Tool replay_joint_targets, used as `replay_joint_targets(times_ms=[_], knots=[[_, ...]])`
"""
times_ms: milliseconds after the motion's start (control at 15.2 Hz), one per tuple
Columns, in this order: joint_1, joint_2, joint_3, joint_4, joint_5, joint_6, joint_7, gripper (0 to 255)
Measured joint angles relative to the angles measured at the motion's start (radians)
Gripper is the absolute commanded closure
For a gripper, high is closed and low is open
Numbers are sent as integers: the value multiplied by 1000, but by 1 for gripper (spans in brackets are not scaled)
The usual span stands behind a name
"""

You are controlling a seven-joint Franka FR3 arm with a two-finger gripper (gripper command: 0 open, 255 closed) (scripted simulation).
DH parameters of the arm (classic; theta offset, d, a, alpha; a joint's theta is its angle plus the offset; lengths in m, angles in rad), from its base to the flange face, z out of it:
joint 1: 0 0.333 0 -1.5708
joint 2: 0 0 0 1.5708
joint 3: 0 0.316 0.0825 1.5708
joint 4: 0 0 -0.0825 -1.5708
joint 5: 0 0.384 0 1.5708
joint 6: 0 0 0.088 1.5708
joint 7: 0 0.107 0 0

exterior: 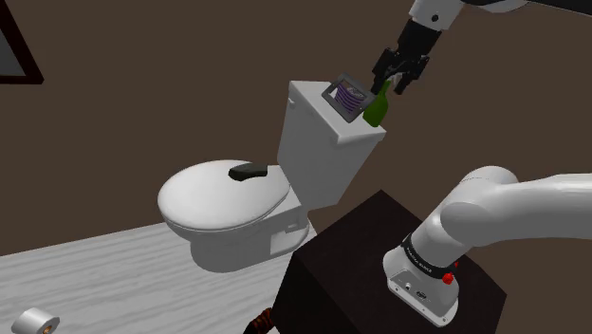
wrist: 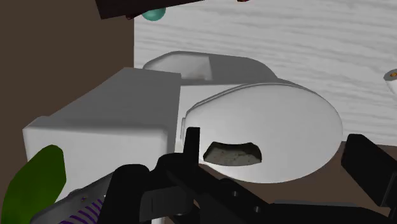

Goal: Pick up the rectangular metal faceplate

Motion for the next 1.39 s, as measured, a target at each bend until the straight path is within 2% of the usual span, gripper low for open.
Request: replay_joint_targets(times_ms=[264,858,1386], knots=[[-14,53,-17,13,-31,36,-19,0],[-71,319,-94,103,-150,202,-90,0],[-116,578,-161,261,-225,307,-146,0]])
